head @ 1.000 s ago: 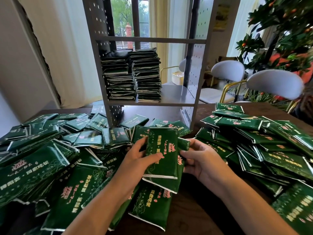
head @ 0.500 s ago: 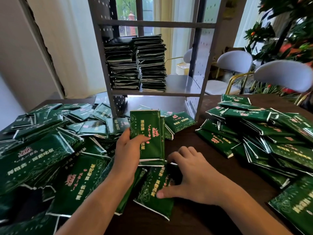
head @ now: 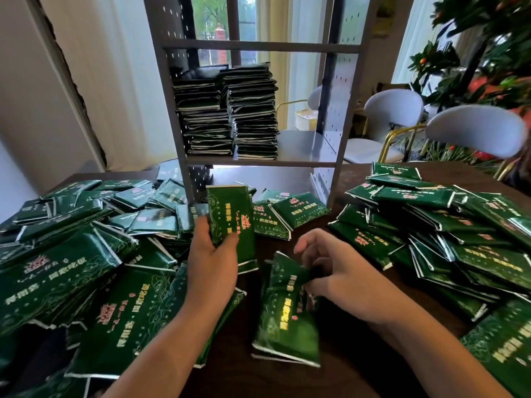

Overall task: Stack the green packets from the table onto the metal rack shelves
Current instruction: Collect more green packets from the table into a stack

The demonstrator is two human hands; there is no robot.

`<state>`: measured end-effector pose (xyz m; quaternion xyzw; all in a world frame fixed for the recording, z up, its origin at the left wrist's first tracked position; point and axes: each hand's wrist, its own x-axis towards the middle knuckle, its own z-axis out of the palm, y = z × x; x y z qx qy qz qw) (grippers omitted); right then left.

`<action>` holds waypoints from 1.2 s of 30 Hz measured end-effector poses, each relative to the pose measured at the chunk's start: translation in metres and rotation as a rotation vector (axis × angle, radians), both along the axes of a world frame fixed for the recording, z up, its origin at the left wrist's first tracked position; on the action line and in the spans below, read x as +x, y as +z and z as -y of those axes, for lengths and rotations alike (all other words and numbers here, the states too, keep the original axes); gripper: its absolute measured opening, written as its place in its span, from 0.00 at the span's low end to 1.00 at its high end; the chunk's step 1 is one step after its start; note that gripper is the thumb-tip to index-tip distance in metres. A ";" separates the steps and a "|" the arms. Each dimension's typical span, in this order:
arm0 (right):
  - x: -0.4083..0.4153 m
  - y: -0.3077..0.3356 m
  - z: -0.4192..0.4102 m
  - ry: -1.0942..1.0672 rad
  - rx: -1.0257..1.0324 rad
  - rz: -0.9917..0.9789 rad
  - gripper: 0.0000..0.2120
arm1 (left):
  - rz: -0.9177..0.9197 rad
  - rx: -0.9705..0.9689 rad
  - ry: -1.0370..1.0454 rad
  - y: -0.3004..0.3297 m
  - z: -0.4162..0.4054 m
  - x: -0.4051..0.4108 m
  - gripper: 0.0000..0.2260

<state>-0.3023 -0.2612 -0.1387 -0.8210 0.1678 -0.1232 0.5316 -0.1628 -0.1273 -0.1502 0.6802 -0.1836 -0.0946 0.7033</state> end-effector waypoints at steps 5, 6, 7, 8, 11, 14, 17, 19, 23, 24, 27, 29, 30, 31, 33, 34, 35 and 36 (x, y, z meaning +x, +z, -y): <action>0.003 -0.002 0.000 -0.139 0.145 0.298 0.24 | -0.023 0.035 -0.245 0.001 0.005 -0.010 0.14; 0.004 -0.004 0.000 -0.193 0.105 0.321 0.22 | -0.065 0.012 -0.291 0.000 0.006 -0.012 0.12; 0.005 -0.006 0.000 -0.240 0.067 0.330 0.21 | -0.122 0.018 -0.344 0.001 0.006 -0.015 0.11; 0.006 -0.008 0.001 -0.278 0.027 0.331 0.21 | -0.156 0.026 -0.397 -0.002 0.007 -0.014 0.20; 0.008 -0.010 0.001 -0.344 -0.110 0.336 0.21 | -0.090 0.178 -0.463 -0.010 0.006 -0.012 0.44; 0.007 -0.009 0.003 -0.437 -0.254 0.294 0.14 | -0.012 0.250 -0.444 -0.012 0.006 -0.014 0.38; 0.007 -0.008 0.009 -0.494 -0.232 0.222 0.13 | -0.066 0.069 -0.376 -0.009 0.006 -0.013 0.16; 0.008 -0.011 0.009 -0.464 -0.253 0.156 0.12 | -0.167 -0.067 -0.363 -0.002 0.004 -0.012 0.15; 0.013 -0.027 -0.001 -0.201 -0.502 0.066 0.09 | -0.308 -0.246 -0.308 0.004 0.002 -0.007 0.14; 0.014 -0.030 -0.005 -0.086 -0.583 0.060 0.12 | -0.317 -0.275 -0.291 0.006 0.001 -0.007 0.14; 0.016 -0.036 -0.021 0.244 -0.670 0.021 0.22 | -0.348 -0.352 -0.228 0.010 -0.001 -0.004 0.14; 0.018 -0.037 -0.029 0.372 -0.701 -0.088 0.25 | -0.346 -0.364 -0.172 0.011 -0.002 -0.001 0.15; 0.018 -0.037 -0.030 0.390 -0.716 -0.138 0.25 | -0.336 -0.356 -0.148 0.011 -0.002 0.000 0.15; 0.017 -0.034 -0.030 0.383 -0.718 -0.168 0.23 | -0.323 -0.348 -0.122 0.011 -0.002 0.001 0.16; 0.016 -0.029 -0.024 0.353 -0.678 -0.226 0.20 | -0.294 -0.343 -0.086 0.011 -0.004 0.004 0.15; 0.015 -0.026 -0.020 0.341 -0.663 -0.260 0.19 | -0.275 -0.340 -0.072 0.011 -0.005 0.007 0.15; 0.014 -0.022 -0.015 0.327 -0.656 -0.295 0.18 | -0.258 -0.334 -0.056 0.011 -0.005 0.009 0.14; 0.012 -0.018 -0.012 0.297 -0.644 -0.326 0.17 | -0.241 -0.322 -0.040 0.010 -0.005 0.009 0.15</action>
